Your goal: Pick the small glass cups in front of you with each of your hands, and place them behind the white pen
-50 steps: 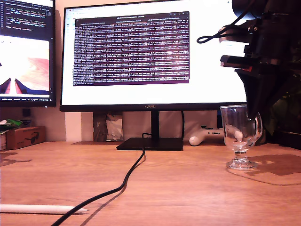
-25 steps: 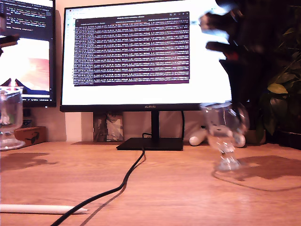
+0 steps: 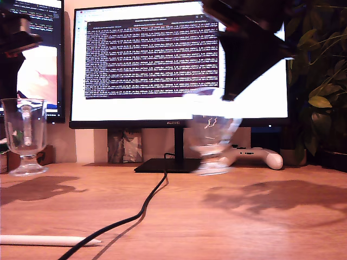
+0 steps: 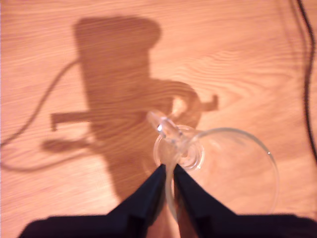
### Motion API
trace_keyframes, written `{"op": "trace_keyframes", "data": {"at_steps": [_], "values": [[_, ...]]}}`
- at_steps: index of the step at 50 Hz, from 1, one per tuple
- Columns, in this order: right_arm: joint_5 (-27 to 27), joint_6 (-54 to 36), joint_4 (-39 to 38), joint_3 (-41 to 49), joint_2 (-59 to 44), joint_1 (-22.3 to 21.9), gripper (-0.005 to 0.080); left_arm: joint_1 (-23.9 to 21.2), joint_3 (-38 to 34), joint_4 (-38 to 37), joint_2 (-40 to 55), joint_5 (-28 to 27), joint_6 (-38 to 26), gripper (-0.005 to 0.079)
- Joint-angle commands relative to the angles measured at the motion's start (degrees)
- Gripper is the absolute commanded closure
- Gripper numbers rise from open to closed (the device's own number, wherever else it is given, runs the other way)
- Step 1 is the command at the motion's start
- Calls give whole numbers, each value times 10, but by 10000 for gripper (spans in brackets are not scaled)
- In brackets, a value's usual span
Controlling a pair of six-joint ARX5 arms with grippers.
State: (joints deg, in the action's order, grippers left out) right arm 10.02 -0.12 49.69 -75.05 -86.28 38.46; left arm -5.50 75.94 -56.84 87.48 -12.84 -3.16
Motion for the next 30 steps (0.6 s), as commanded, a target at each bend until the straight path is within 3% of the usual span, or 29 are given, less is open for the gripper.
{"op": "trace_keyframes", "data": {"at_steps": [1,30], "values": [[3,-3,-17,-9,-1,11,763,-5,-8,-5,-2,-12,-3,766],[5,2,-70,-9,-1,31,763,-22,-141,33,-167,-24,-3,766]]}}
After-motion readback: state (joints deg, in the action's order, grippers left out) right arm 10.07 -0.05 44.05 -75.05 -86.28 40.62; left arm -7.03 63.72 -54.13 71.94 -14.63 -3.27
